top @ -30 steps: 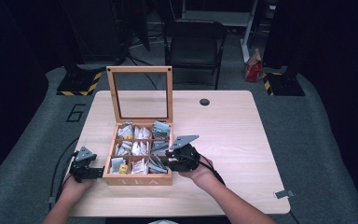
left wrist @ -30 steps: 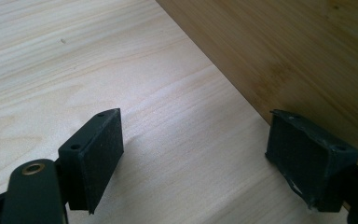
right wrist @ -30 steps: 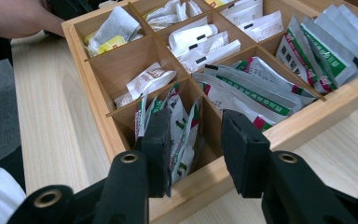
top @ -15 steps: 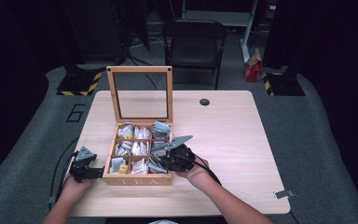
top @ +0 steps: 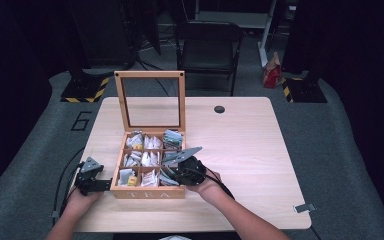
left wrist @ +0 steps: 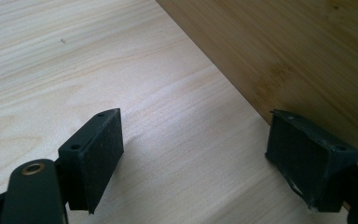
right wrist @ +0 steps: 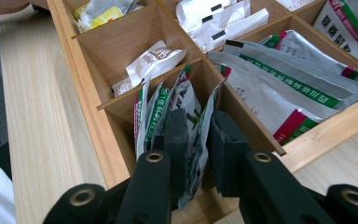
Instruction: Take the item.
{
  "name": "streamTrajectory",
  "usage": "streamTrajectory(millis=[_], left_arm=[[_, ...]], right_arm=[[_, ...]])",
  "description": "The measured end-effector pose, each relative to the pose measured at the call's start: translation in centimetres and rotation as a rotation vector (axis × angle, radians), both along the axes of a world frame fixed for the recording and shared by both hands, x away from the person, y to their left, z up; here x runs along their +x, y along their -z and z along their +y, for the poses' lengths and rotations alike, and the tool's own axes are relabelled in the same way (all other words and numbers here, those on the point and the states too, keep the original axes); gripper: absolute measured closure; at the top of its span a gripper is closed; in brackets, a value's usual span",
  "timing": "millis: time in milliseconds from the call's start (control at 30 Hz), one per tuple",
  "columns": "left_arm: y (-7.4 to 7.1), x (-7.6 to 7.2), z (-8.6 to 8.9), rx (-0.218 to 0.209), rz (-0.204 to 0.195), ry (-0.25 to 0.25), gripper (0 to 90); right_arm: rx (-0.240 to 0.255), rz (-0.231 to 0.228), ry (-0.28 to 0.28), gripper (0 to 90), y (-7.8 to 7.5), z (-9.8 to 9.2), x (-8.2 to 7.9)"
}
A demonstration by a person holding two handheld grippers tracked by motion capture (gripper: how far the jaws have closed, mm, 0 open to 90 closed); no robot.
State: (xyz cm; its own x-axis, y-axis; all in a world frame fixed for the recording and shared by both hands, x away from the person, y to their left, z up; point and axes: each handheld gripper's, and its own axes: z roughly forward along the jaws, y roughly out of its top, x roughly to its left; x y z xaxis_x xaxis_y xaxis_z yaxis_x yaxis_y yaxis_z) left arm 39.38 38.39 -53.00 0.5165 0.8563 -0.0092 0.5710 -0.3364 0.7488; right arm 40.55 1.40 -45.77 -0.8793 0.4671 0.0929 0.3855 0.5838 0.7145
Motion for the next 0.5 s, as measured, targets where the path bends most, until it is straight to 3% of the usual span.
streamTrajectory(millis=[267,500], left_arm=[[0.00,0.00,0.00,0.000,0.000,0.000,18.2],[0.00,0.00,0.00,0.000,0.000,0.000,18.2]], right_arm=[[-0.015,0.007,-0.002,79.9,0.46,0.34,0.18],[-0.022,0.007,-0.010,86.8,0.52,0.52,0.13]])
